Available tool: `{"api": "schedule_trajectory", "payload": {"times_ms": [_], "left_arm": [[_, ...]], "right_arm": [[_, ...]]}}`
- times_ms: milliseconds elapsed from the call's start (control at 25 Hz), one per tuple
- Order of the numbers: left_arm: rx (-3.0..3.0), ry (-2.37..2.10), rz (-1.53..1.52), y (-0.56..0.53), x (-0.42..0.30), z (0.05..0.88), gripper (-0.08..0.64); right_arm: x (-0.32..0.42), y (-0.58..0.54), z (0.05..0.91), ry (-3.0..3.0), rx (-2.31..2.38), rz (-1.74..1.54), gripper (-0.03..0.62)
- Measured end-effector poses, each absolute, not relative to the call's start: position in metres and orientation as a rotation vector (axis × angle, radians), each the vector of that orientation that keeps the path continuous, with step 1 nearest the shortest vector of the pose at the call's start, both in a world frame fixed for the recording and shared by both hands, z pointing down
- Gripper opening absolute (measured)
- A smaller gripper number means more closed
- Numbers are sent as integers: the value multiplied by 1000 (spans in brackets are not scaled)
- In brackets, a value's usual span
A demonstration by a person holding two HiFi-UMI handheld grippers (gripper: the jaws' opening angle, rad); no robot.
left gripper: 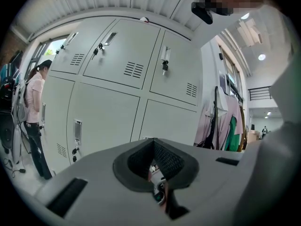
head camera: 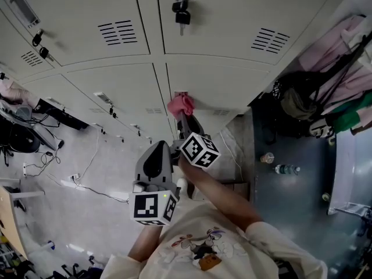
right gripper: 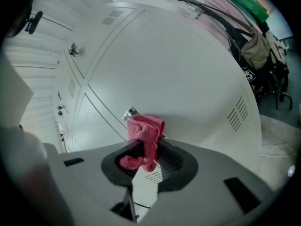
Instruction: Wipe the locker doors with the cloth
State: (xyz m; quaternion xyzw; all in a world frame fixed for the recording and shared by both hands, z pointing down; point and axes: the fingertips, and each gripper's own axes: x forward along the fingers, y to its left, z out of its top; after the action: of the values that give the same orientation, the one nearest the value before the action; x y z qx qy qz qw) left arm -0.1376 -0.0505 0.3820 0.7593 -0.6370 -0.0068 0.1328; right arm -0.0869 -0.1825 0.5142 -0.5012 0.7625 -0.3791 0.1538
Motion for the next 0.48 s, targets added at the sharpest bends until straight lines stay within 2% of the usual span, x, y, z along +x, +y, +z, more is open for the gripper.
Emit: {"api": "schedule_trajectory", "payload": {"times_ms": [480], "left_arm": [[2247,-1817,-62,-54,-127,368,6]], "right_arm": [[-64,-156,351,2235,-1157,-651,83]]}}
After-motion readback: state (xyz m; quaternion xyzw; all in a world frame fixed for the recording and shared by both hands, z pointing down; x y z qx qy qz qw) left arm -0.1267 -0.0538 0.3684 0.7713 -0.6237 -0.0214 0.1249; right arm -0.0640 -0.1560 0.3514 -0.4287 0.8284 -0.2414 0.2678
